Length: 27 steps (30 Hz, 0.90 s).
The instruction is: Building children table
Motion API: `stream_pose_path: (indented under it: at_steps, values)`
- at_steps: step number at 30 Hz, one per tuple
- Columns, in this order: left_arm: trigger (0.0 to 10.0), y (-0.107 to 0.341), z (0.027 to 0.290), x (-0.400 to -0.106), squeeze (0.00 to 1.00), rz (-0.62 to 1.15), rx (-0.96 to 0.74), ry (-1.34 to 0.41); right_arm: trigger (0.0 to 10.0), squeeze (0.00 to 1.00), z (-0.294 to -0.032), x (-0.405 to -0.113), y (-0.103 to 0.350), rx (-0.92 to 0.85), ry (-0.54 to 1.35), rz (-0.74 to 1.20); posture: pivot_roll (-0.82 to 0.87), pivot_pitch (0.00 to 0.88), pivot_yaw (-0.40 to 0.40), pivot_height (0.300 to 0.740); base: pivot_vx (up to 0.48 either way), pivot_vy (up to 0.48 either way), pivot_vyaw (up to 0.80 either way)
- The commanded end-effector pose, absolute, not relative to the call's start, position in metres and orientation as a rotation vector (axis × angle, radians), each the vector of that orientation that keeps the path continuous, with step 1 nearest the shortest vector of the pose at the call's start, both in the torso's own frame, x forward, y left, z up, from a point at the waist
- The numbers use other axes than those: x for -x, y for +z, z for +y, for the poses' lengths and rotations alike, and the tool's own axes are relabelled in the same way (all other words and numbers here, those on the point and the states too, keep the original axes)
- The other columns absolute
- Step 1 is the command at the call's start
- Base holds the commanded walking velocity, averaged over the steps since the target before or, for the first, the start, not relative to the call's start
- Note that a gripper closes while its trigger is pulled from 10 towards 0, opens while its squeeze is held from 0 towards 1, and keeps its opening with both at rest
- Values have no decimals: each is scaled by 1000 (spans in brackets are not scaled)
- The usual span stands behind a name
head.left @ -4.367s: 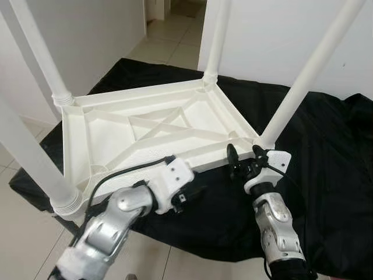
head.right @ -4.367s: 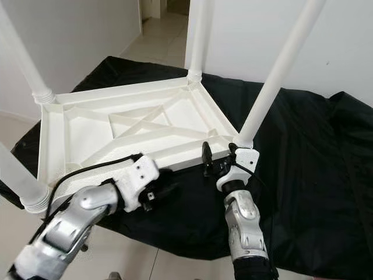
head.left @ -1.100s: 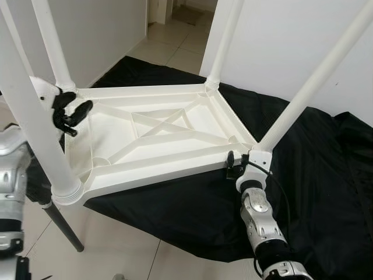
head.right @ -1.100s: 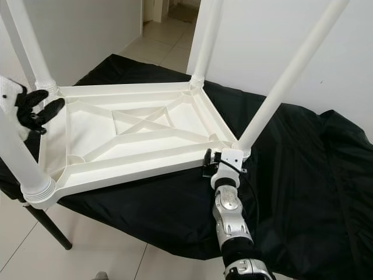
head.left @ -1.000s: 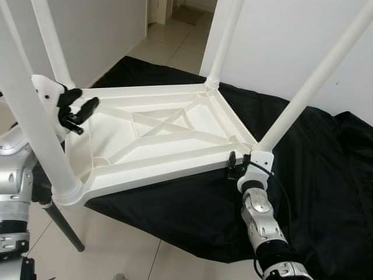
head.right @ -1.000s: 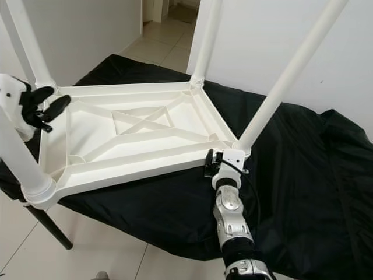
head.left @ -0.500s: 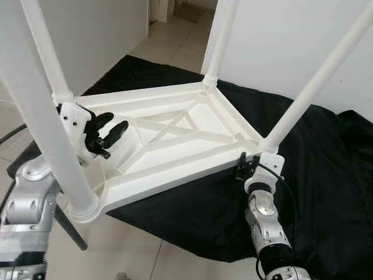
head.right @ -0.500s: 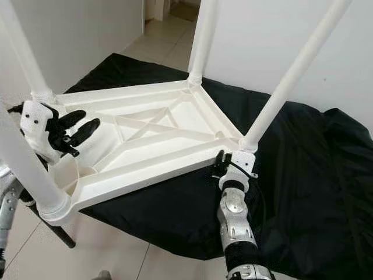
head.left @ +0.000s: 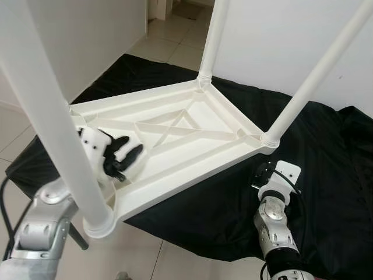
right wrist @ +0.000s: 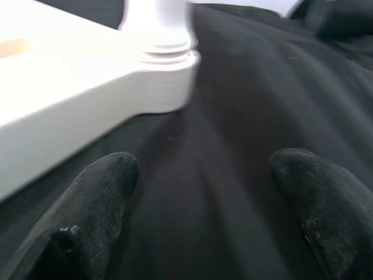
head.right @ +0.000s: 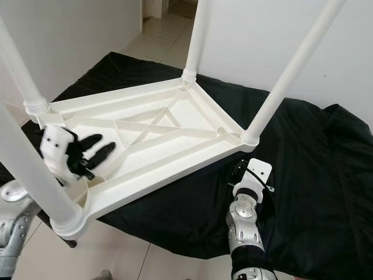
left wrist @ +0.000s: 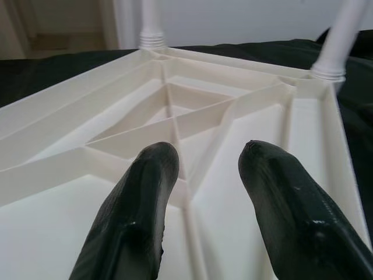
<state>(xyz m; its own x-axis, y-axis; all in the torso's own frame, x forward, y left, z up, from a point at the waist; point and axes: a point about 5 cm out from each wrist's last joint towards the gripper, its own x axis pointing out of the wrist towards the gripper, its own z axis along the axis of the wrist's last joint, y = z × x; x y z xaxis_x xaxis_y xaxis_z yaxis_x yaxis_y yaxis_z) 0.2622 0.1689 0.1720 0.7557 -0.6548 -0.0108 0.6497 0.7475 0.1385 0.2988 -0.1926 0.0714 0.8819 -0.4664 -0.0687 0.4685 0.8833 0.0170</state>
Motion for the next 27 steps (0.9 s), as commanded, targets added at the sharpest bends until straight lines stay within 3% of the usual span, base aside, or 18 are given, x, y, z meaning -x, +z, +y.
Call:
stream_pose_path:
  at_steps: [1, 11, 12, 22, 27]
  values:
    - [10000, 171, 161, -259, 0, -34, -134, -743, 10000, 0, -195, -303, 70, -35, -462, 82, 67, 9, -113, 740, 0, 0, 0]
    - [10000, 165, 145, -247, 0, -8, -148, -824, 10000, 0, -188, -329, 81, -31, -271, 99, 83, 3, -114, 740, 0, 0, 0]
    - [10000, 160, 130, -239, 0, 7, -141, -883, 10000, 0, -191, -341, 89, -27, -224, 96, 88, 2, -110, 740, 0, 0, 0]
    - [10000, 164, 90, -236, 0, -21, -118, -974, 10000, 0, -196, -367, 112, 46, -161, 87, 99, 0, -90, 740, 0, 0, 0]
    - [10000, 166, 87, -236, 0, -33, -133, -985, 10000, 0, -199, -367, 114, 38, -190, 69, 108, 0, -91, 740, 0, 0, 0]
